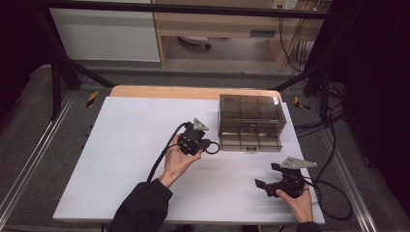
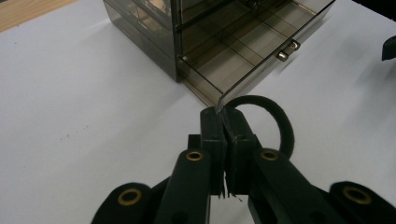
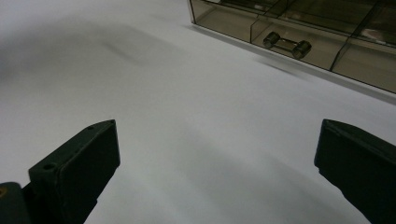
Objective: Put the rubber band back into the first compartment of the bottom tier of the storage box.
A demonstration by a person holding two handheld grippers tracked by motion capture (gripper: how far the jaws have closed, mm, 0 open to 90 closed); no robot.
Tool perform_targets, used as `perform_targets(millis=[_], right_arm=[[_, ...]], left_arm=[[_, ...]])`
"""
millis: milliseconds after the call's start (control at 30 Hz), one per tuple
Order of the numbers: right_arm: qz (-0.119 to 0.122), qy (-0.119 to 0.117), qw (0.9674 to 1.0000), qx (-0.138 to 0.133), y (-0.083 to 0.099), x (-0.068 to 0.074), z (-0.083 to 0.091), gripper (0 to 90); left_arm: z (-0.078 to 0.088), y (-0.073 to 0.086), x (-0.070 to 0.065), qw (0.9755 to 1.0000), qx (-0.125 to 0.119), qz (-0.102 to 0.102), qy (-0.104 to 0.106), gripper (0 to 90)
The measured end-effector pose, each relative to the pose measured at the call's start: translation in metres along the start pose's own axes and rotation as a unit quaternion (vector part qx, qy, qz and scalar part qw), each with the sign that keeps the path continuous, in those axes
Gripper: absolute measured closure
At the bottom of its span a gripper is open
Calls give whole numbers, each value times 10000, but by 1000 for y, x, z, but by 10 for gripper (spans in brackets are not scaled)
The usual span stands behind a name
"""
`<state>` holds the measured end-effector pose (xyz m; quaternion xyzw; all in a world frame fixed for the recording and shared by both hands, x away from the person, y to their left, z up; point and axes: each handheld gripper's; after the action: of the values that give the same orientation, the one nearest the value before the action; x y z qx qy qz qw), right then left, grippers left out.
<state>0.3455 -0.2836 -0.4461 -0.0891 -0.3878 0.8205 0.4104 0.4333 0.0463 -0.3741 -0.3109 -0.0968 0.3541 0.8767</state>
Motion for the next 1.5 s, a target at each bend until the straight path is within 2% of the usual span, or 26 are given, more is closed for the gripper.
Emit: perform_targets(millis=[1500], right_arm=[[0,-8,10000,-3,0,0,0,8]], left_arm=[[-36,-36,-6,10000,59,-16,-63,872]])
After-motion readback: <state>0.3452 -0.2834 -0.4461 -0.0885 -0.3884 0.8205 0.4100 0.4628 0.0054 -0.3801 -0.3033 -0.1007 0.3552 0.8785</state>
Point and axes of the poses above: each handheld gripper's, and its own axes: z roughly backward along the jaws, y roughly out of its underside, x roughly to its left, and after that the axes turned 9 degrees about x, right-handed
